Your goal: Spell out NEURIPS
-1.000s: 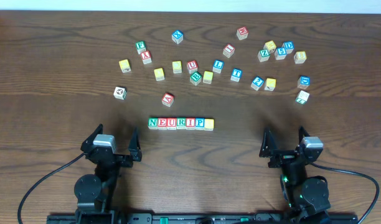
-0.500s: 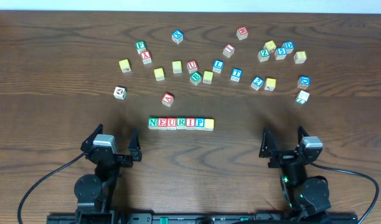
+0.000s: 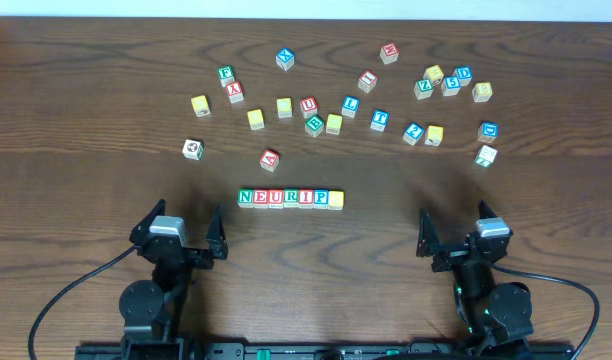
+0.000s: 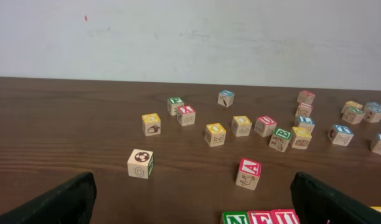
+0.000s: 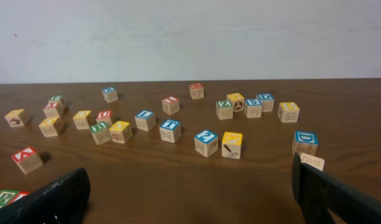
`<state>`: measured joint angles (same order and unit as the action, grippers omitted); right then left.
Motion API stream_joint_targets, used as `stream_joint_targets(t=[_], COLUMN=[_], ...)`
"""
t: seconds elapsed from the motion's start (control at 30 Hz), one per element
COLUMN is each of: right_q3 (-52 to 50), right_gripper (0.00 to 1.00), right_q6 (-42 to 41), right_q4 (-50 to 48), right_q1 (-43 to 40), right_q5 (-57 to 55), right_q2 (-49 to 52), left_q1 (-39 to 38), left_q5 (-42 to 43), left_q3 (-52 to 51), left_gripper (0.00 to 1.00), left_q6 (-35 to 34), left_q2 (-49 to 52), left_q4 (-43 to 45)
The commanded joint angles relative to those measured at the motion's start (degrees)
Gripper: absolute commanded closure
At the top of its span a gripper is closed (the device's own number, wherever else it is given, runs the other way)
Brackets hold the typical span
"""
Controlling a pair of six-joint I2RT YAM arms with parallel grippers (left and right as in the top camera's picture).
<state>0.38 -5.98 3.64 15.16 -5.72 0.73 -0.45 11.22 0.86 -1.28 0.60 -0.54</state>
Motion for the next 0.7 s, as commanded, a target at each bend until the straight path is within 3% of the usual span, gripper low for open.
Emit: stream_joint_targets(t=[0.0,0.67], right_q3=[-0.07,-0.07], right_gripper=[0.01,0.01], right_q6=[0.9,1.79], right_q4=[0.44,0.42], right_q1=[-1.38,-2.43], right_q5=[1.49,2.23], right_q2=[-0.44,-0.42], left_q1=[-0.07,-0.07], left_q5=[0.94,0.94], left_q3=[-0.61,-0.61], left_gripper=[0.02,0.02], left_q6=[0.13,0.13], left_q2=[-0.37,-0.37], left_q4=[-2.62,-2.62])
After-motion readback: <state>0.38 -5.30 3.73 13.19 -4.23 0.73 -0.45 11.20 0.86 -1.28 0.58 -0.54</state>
